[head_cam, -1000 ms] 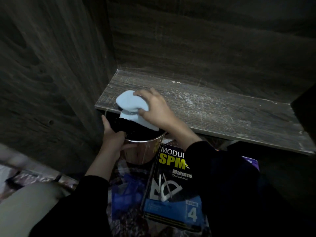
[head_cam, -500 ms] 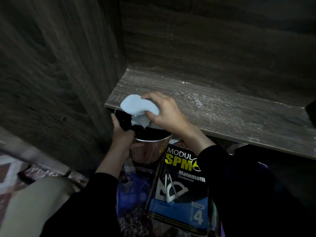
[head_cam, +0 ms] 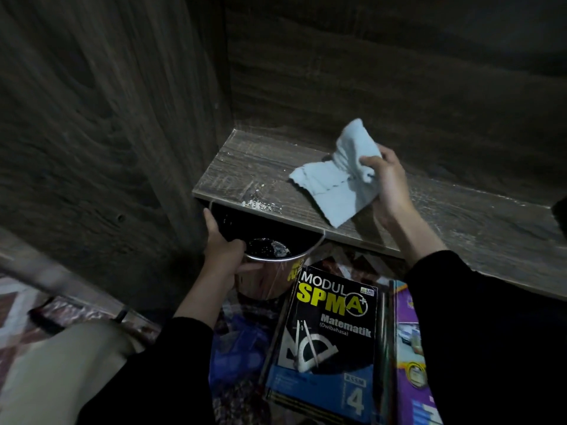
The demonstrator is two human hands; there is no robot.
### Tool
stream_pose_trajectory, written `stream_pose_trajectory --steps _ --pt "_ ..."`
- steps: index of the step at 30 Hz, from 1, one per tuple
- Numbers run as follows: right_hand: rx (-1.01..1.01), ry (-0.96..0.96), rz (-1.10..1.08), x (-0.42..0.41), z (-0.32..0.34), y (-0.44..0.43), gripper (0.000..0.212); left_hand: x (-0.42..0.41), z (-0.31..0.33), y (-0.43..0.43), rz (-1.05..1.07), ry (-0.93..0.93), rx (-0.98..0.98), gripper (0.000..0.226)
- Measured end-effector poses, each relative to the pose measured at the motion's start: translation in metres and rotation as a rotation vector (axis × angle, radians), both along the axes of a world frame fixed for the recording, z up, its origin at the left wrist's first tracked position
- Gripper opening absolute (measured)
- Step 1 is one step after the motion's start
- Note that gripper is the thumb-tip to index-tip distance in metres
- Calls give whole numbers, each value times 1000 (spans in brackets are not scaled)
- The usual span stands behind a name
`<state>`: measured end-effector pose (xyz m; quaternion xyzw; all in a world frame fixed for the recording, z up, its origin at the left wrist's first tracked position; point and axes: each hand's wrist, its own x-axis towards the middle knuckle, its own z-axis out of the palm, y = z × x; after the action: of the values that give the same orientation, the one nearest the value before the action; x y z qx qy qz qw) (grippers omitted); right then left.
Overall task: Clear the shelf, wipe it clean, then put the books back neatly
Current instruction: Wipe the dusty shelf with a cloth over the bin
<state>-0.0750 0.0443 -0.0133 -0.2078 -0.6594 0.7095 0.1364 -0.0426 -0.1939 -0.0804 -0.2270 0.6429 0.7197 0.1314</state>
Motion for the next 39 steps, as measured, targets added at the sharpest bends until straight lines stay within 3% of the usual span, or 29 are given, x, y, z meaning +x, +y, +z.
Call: stream_pose_trajectory --steps 5,8,12,18,26,32,39 --pt "1028 -299 331 5 -47 6 55 1 1 -1 -20 16 -15 98" --pt "1149 -315 325 8 -53 -14 65 1 0 -1 -13 11 -23 98" --pt "1280 -245 402 -2 -53 -43 60 2 2 -1 -21 26 -36 93" --pt "1348 -75 641 -9 -51 -88 55 2 1 -1 -21 22 -40 91" --pt "1383 211 912 11 -43 -89 63 3 3 -1 -38 16 -48 89" --pt "993 231 621 29 -28 -88 45 3 2 -1 -21 18 -37 93" --pt "1059 257 469 42 -30 -88 38 3 3 -1 -25 -8 -50 92"
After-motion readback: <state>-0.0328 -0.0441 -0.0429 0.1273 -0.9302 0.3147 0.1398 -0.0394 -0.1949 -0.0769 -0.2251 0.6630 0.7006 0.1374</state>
